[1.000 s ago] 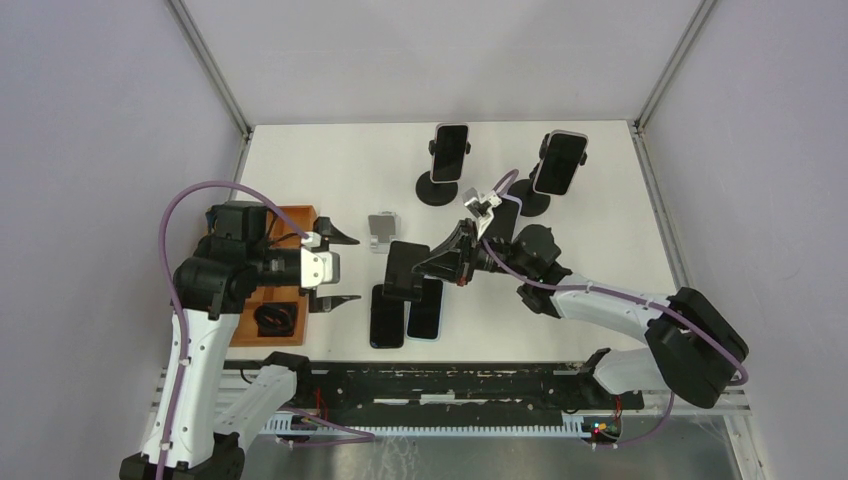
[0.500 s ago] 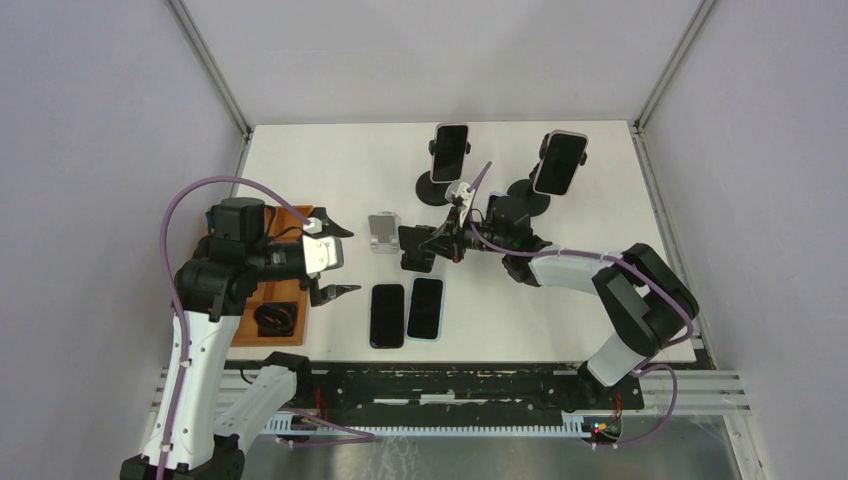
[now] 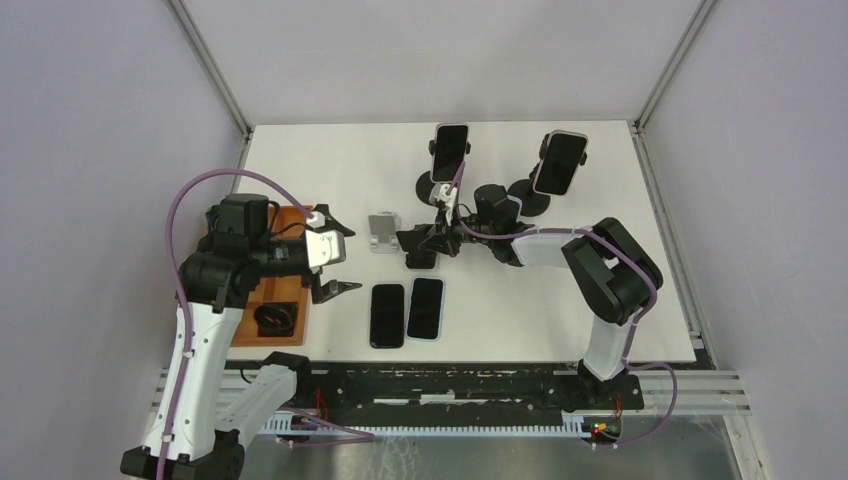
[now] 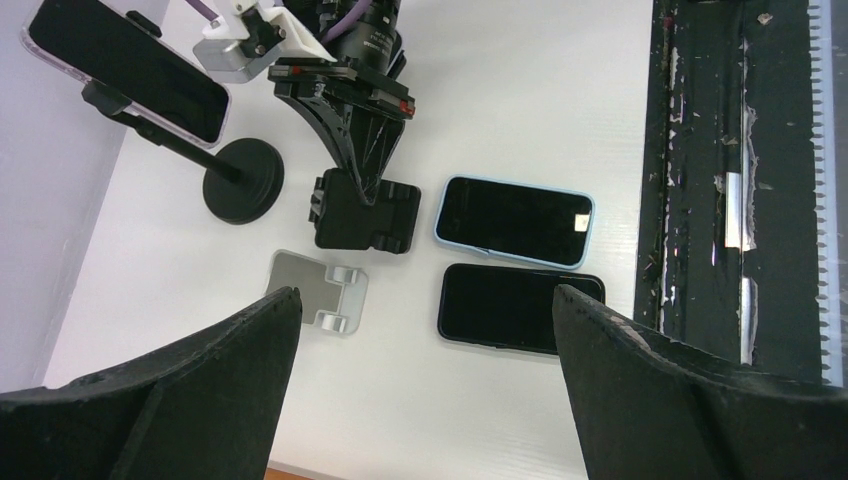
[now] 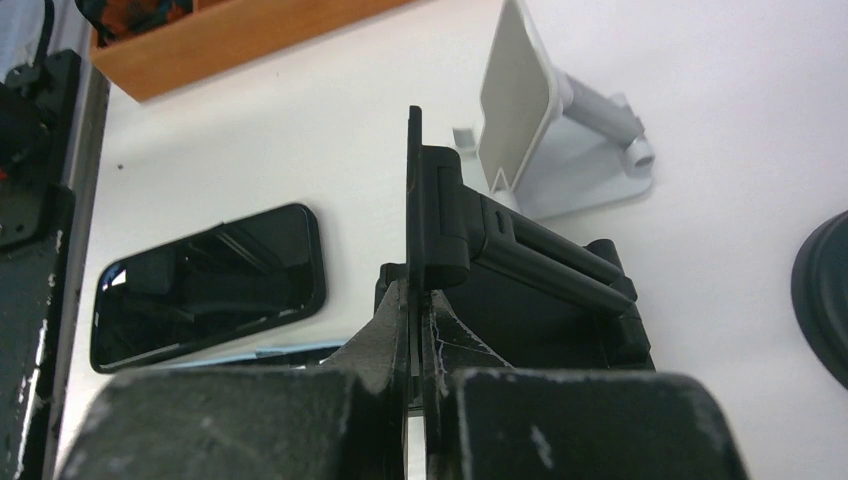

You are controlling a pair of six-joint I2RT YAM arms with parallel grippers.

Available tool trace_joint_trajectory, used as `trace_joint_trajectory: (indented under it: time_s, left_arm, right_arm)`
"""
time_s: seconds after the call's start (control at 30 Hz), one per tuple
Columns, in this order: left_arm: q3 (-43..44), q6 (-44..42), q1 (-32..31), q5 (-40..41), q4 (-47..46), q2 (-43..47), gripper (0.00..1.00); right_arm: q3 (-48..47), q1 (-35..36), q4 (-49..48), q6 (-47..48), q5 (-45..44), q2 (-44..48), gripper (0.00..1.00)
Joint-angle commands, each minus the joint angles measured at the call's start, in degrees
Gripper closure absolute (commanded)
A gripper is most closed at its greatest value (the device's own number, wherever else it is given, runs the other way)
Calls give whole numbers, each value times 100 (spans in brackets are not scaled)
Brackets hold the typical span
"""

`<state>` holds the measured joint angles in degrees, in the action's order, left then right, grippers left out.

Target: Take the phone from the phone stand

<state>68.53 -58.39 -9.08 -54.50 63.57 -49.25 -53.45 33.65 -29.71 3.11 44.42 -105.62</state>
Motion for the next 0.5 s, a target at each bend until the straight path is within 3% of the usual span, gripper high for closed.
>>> trace_joint_trajectory:
  time_s: [0.0,0.33,0.47]
  left_arm:
    - [45,170,3,-212,-107,-26,0]
    - [156,236,3,-355,-104,-128,0]
    - [219,217,3,-384,-99,-155,0]
  right_arm:
    - [-275,-138,-175,422,412,-84,100]
    - [-873,-420,140,583,1051,-589,100]
    - [-1094,-467,736,1014,1077,-704,99]
